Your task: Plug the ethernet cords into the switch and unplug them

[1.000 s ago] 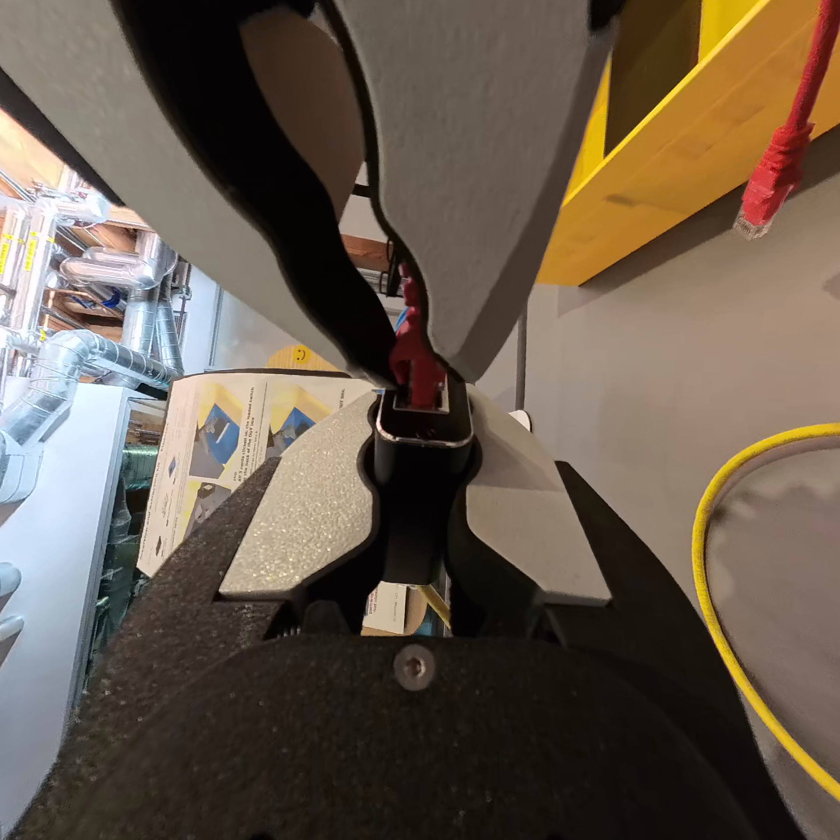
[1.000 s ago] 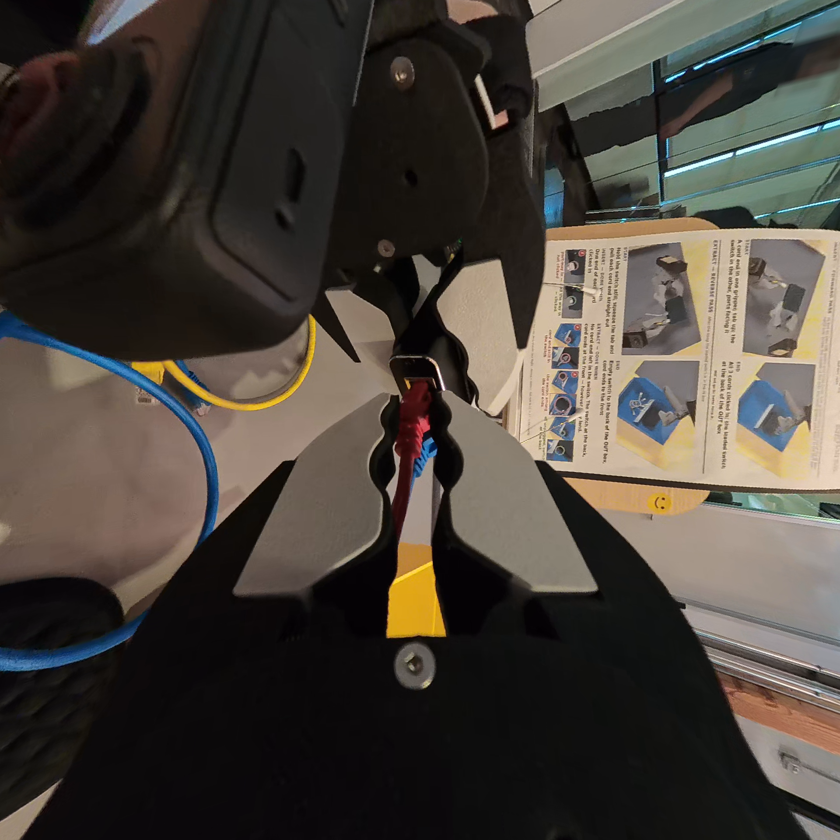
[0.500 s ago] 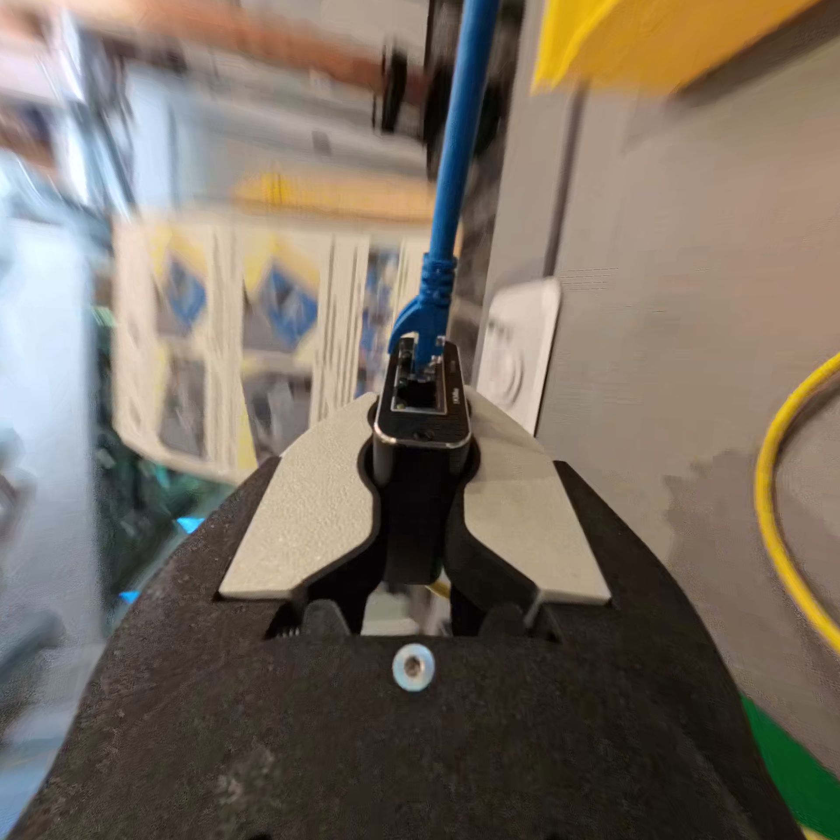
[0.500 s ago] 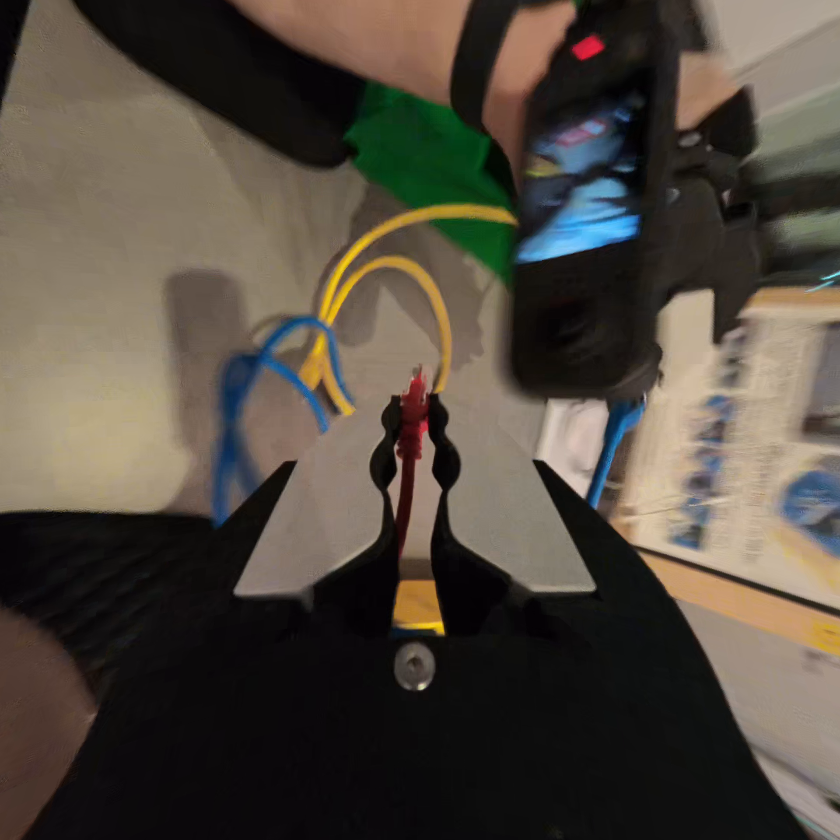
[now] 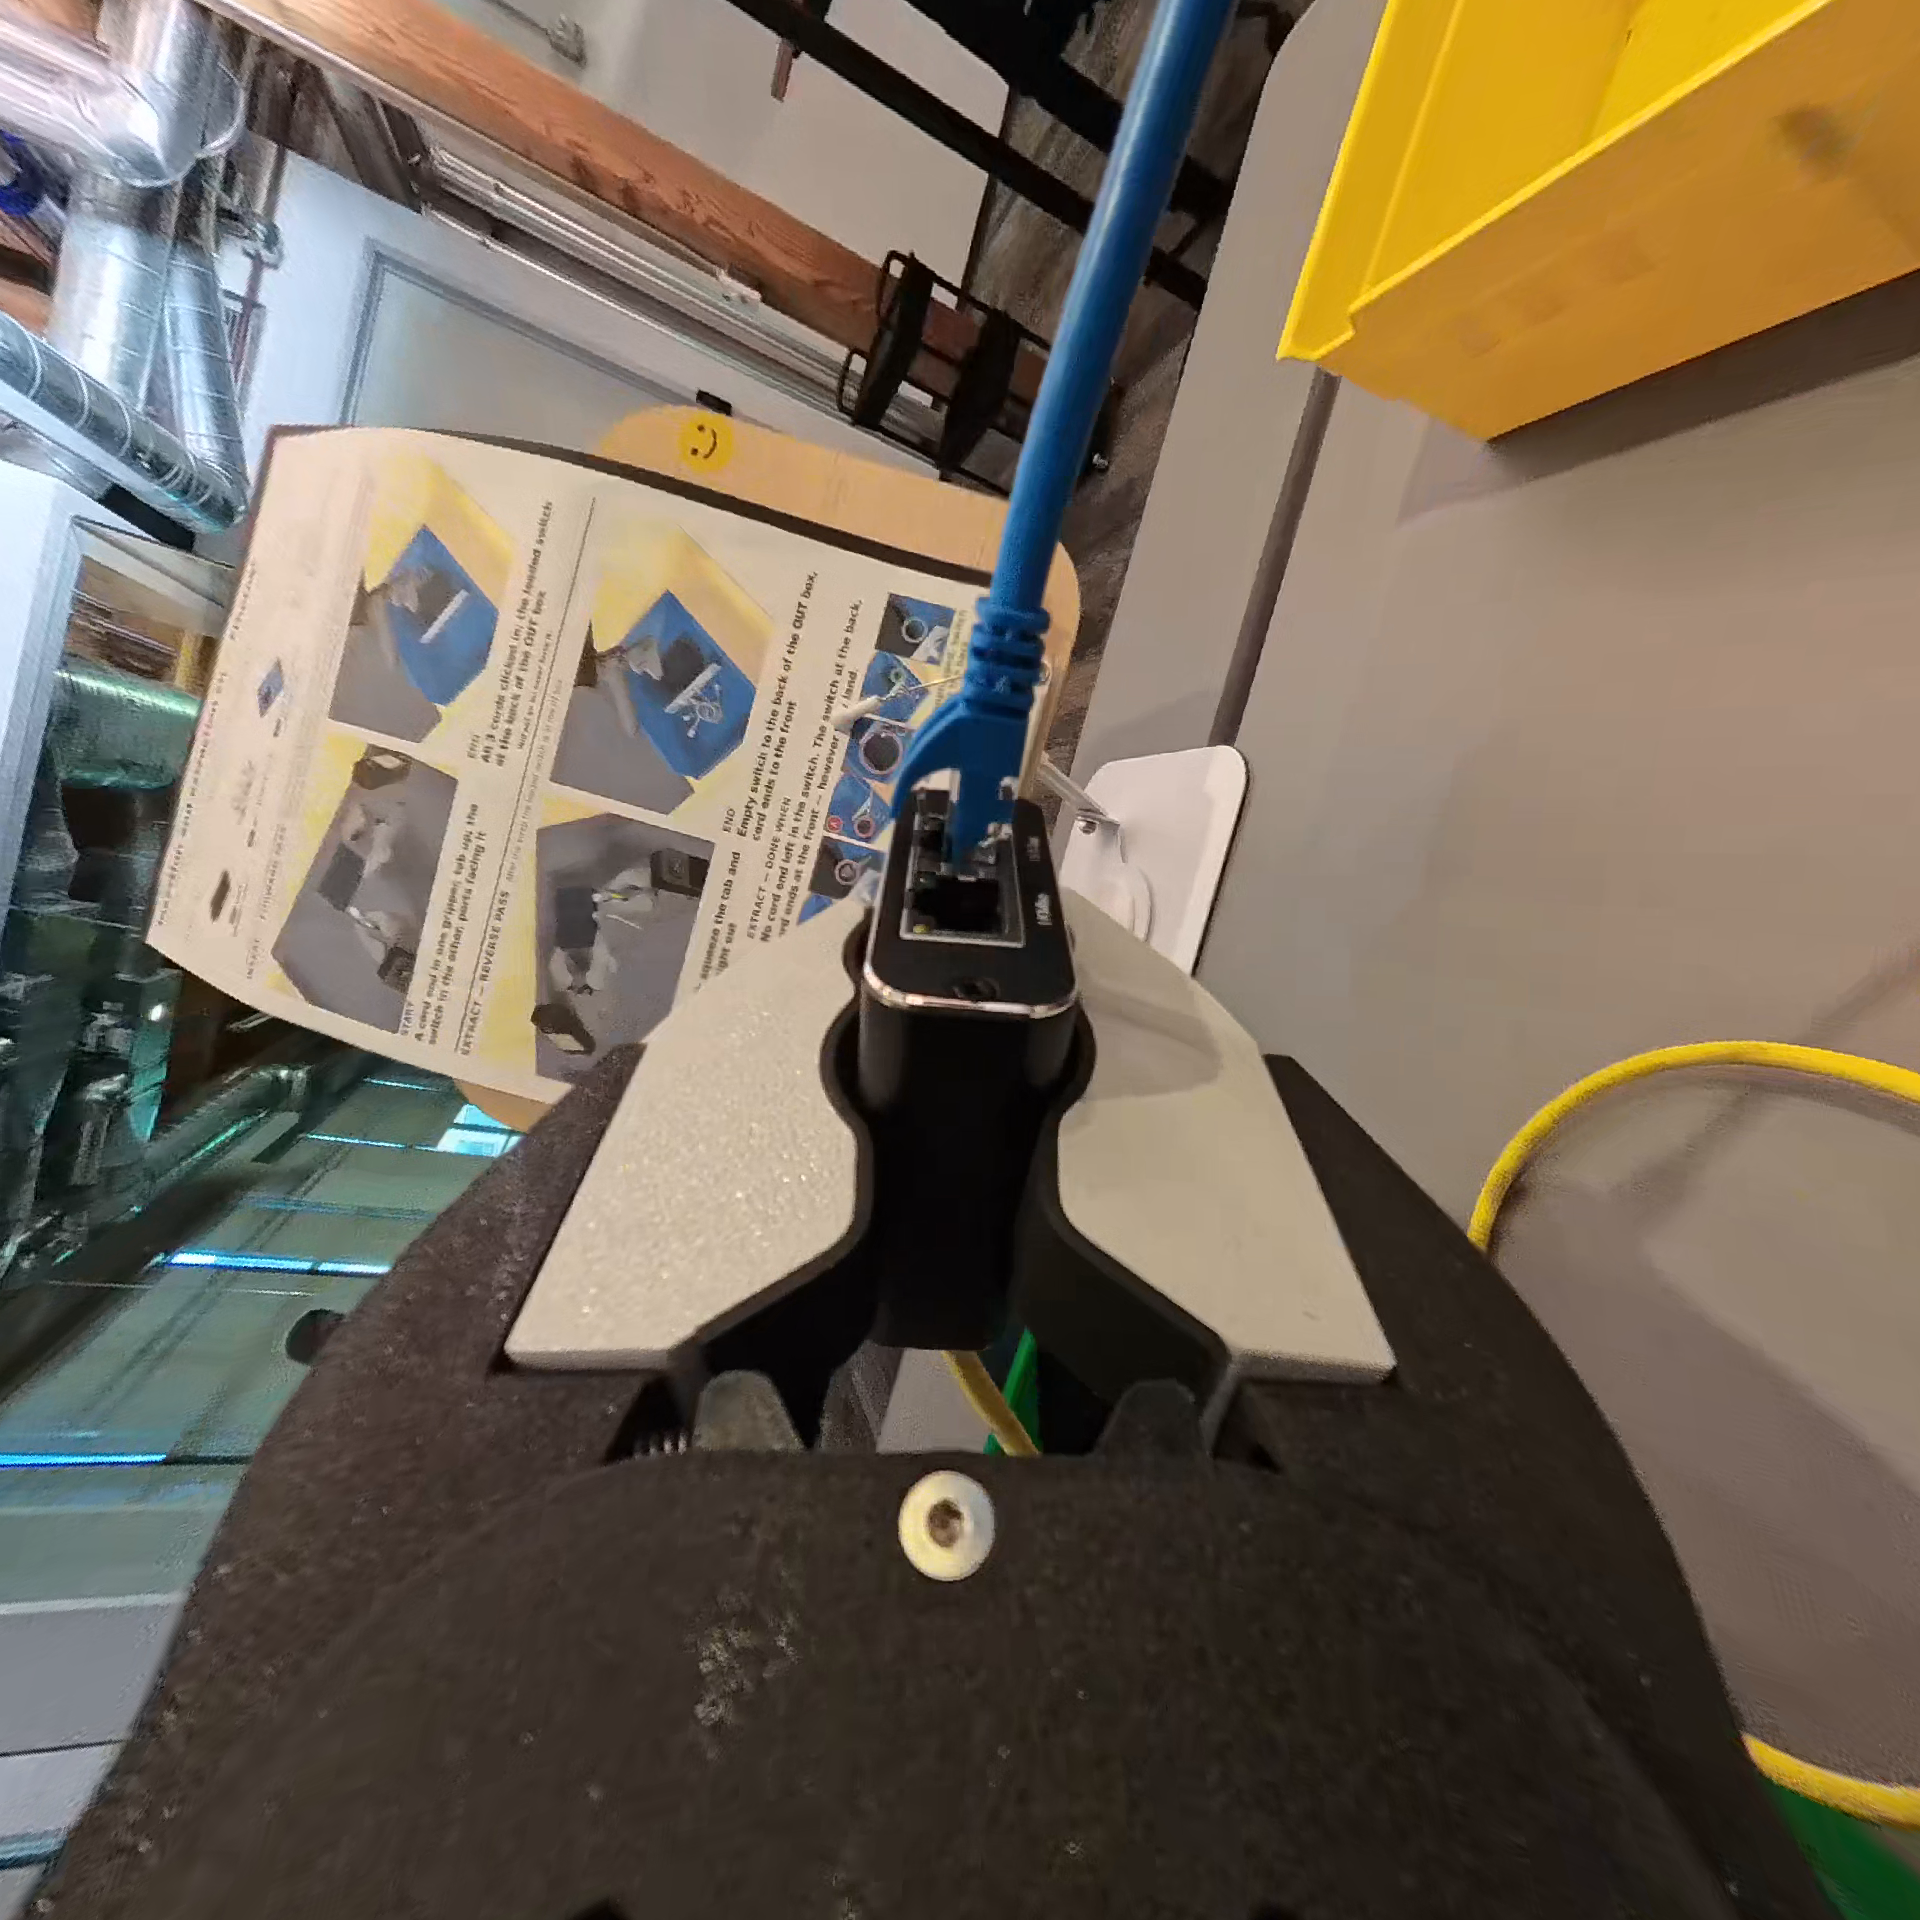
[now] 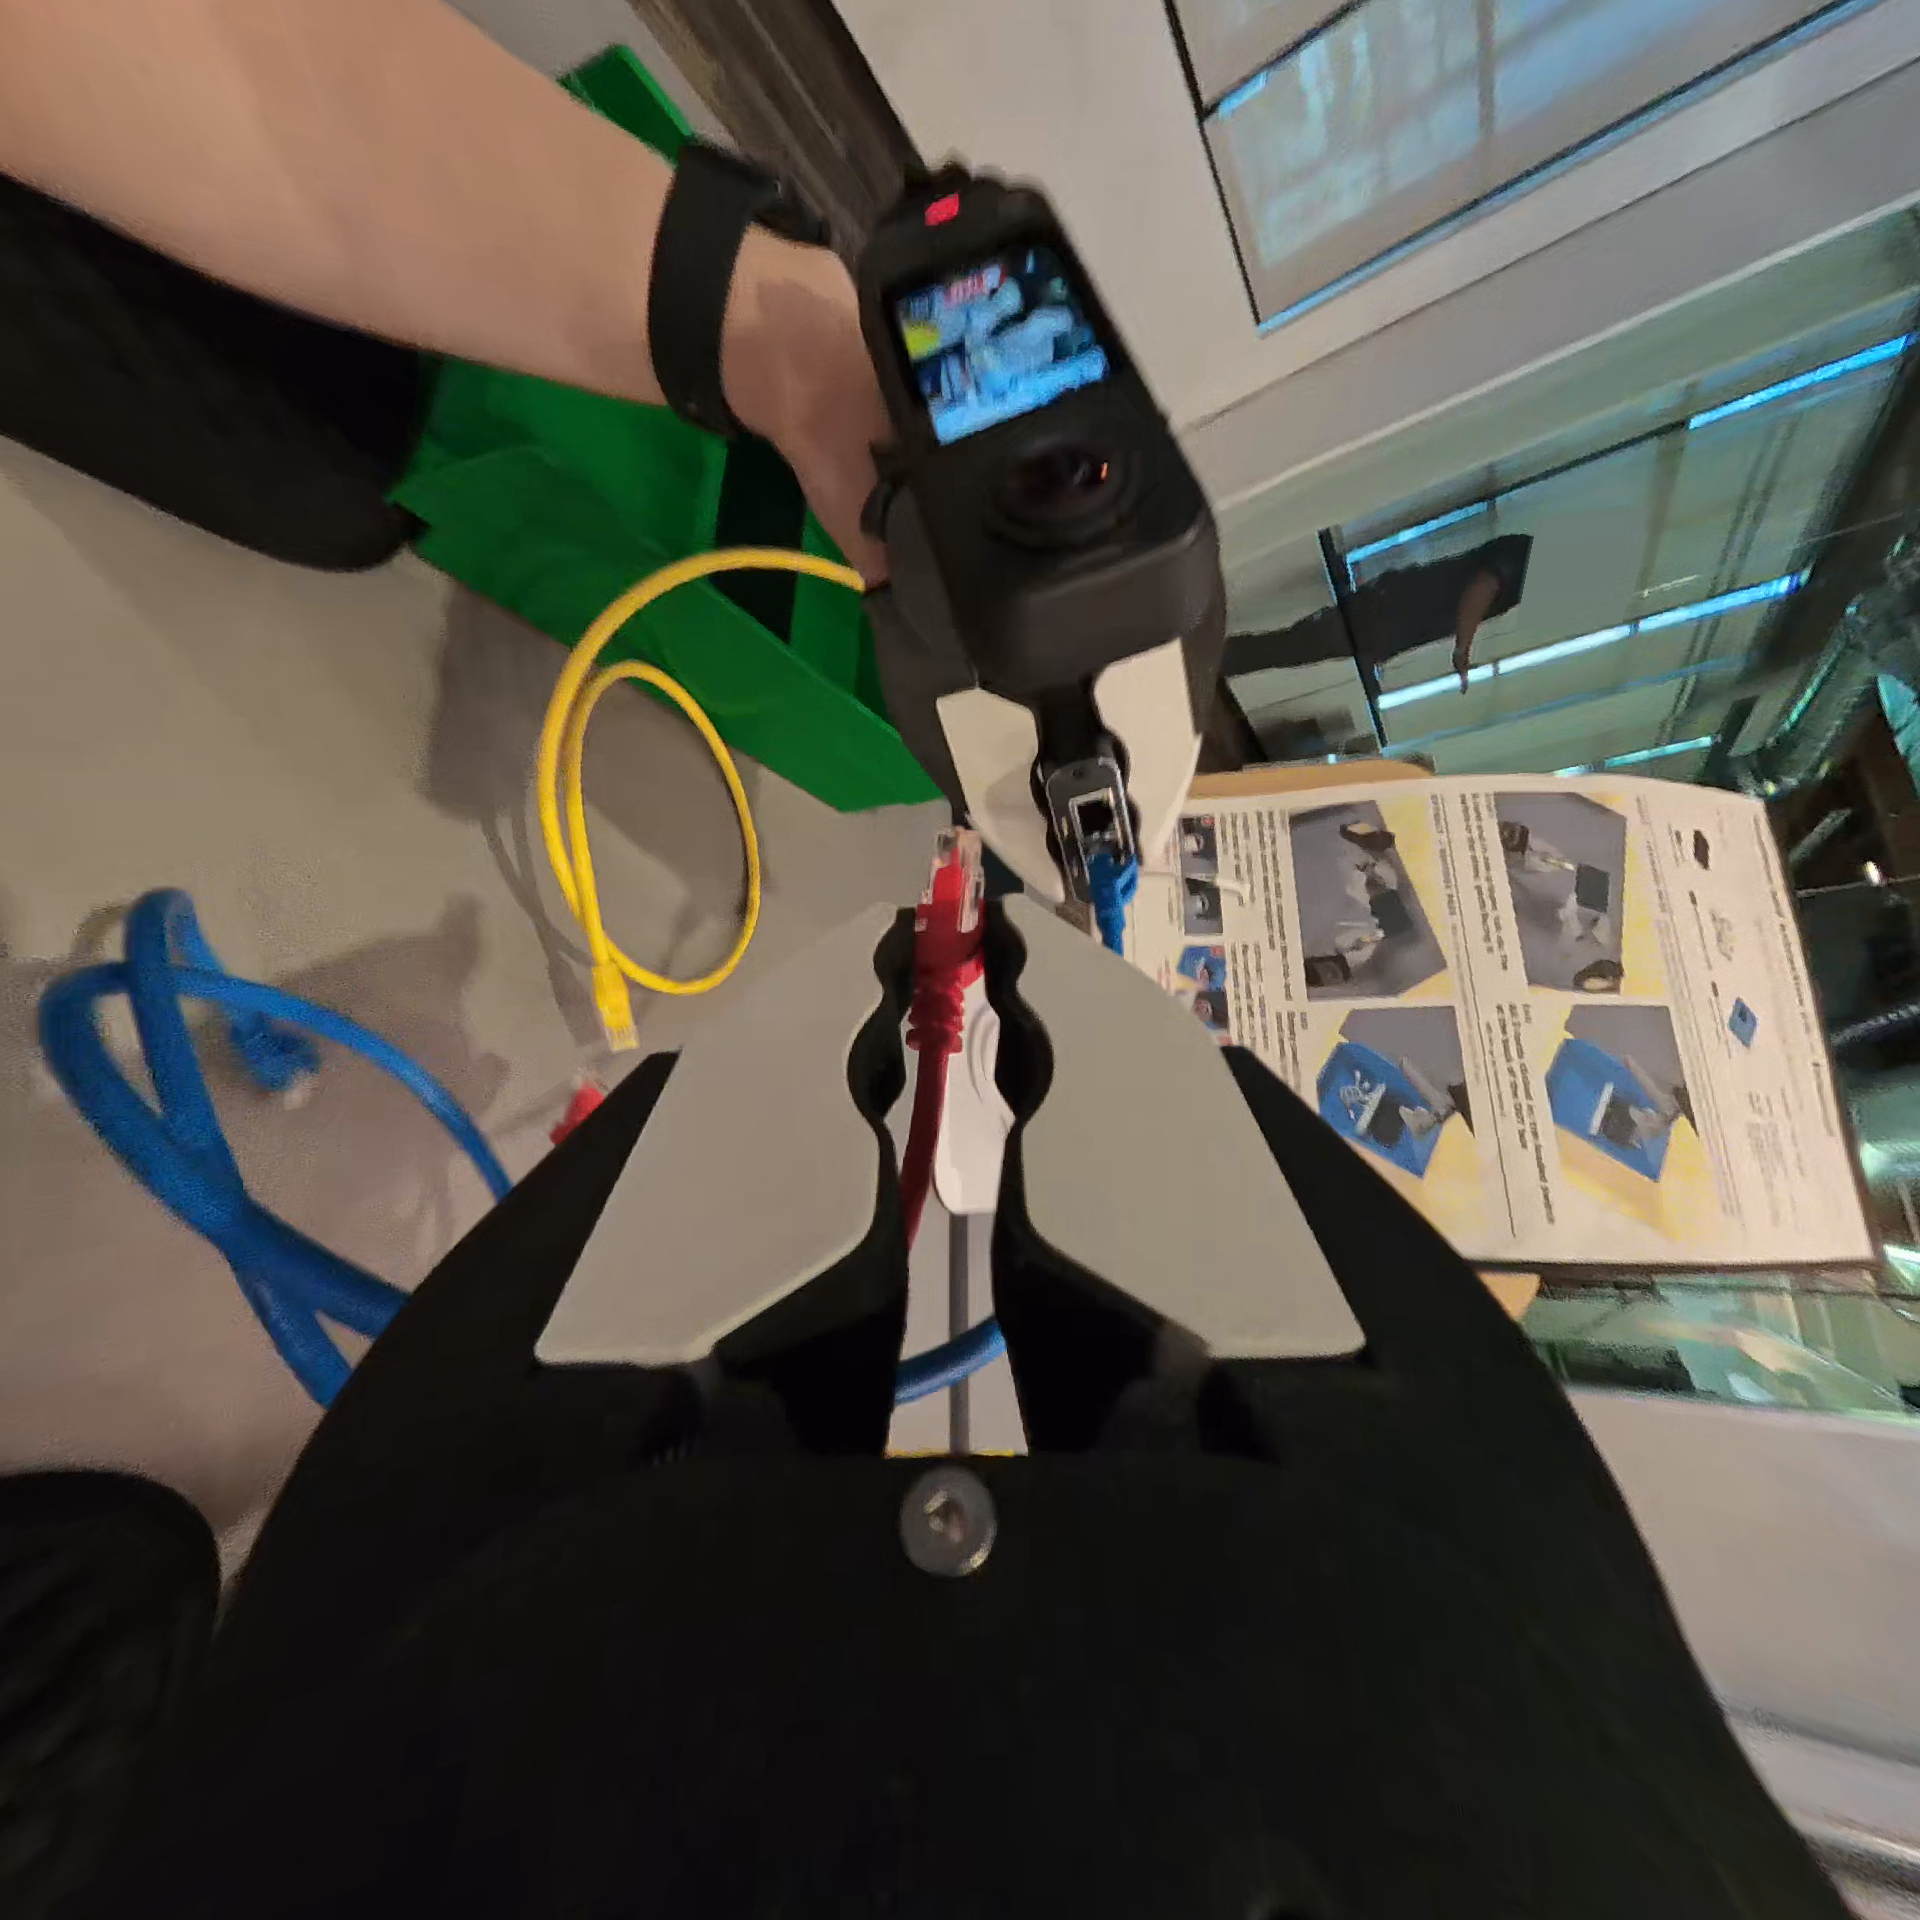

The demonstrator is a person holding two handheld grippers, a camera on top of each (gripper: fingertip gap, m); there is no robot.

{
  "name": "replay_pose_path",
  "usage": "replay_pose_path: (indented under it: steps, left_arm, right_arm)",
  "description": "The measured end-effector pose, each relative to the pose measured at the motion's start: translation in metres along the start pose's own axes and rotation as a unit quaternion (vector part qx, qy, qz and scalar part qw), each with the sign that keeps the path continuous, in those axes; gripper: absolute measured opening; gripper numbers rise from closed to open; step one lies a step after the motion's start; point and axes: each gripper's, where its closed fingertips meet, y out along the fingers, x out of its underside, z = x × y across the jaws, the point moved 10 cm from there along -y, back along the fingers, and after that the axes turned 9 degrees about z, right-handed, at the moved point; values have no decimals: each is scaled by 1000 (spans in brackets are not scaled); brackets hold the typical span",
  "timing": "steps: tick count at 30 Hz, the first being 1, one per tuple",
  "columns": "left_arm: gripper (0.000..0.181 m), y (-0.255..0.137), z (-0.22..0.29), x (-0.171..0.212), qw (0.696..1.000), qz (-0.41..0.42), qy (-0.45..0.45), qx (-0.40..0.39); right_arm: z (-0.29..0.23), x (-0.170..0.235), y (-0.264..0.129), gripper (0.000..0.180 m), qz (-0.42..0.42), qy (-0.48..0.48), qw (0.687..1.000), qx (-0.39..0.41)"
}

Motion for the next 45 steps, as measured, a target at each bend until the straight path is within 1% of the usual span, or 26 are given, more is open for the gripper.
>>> replay_pose_path:
  steps: [1, 5, 8, 10, 12, 15, 17, 20, 22, 24, 25, 29, 31, 32, 33, 35, 37, 38, 40, 42, 44, 45]
  left_arm:
    - [27, 1, 1, 1, 1000, 0, 0, 4]
    - [27, 7, 2, 6, 1000, -14, -13, 18]
    - [27, 13, 2, 15, 997, -48, -46, 38]
    - [27, 16, 4, 20, 995, -76, -45, 47]
    - [27, 20, 6, 22, 994, -95, -32, 42]
    - [27, 24, 9, 26, 992, -116, -22, 53]
    - [27, 26, 11, 29, 991, -123, -19, 57]
    - [27, 25, 9, 31, 990, -124, -24, 55]
    - [27, 23, 6, 30, 991, -121, -27, 50]
    - [27, 21, 4, 29, 992, -116, -28, 45]
    - [27, 19, 3, 29, 992, -116, -28, 42]
    - [27, 14, -2, 26, 993, -112, -32, 37]
    - [27, 12, -4, 25, 993, -110, -32, 33]
    - [27, 12, -4, 25, 993, -109, -33, 34]
    - [27, 11, -4, 24, 993, -108, -34, 35]
    - [27, 10, -5, 23, 993, -106, -34, 33]
    - [27, 10, -4, 22, 993, -104, -32, 35]
    - [27, 10, -4, 21, 994, -103, -30, 36]
    - [27, 10, -2, 19, 994, -103, -25, 40]
    - [27, 11, 0, 17, 994, -103, -20, 42]
    - [27, 11, 1, 15, 994, -100, -18, 45]
    - [27, 10, 1, 15, 994, -99, -16, 45]
  right_arm:
    - [1, -2, -2, 14, 16, 3, 1000, 4]
    - [8, -7, -18, 14, 58, 2, 997, 44]
    - [13, -10, -38, 14, 125, 23, 990, 66]
    - [16, -10, -49, 14, 171, 40, 982, 74]
    - [20, -11, -61, 15, 216, 52, 970, 95]
    - [26, -13, -87, 14, 298, 70, 941, 146]
    - [29, -9, -107, 14, 321, 81, 925, 187]
    - [26, 6, -132, 14, 274, 69, 933, 223]
    - [20, 22, -147, 15, 225, 72, 950, 206]
    - [18, 44, -163, 15, 167, 86, 951, 247]
    - [18, 55, -172, 15, 155, 99, 945, 272]
    - [10, 92, -210, 15, 189, 148, 910, 338]
    - [4, 110, -222, 15, 192, 175, 900, 350]
    - [2, 120, -223, 14, 181, 201, 901, 339]
    - [-1, 131, -221, 15, 162, 234, 907, 312]
    - [-4, 155, -210, 15, 100, 278, 914, 279]
    - [-9, 174, -192, 15, 91, 326, 920, 199]
    - [-10, 184, -184, 15, 81, 342, 918, 181]
    - [-10, 207, -167, 15, 29, 370, 913, 170]
    - [-18, 227, -149, 15, -14, 417, 902, 114]
    - [-29, 244, -135, 15, -82, 462, 881, 61]
    - [-35, 252, -129, 15, -129, 481, 867, 39]
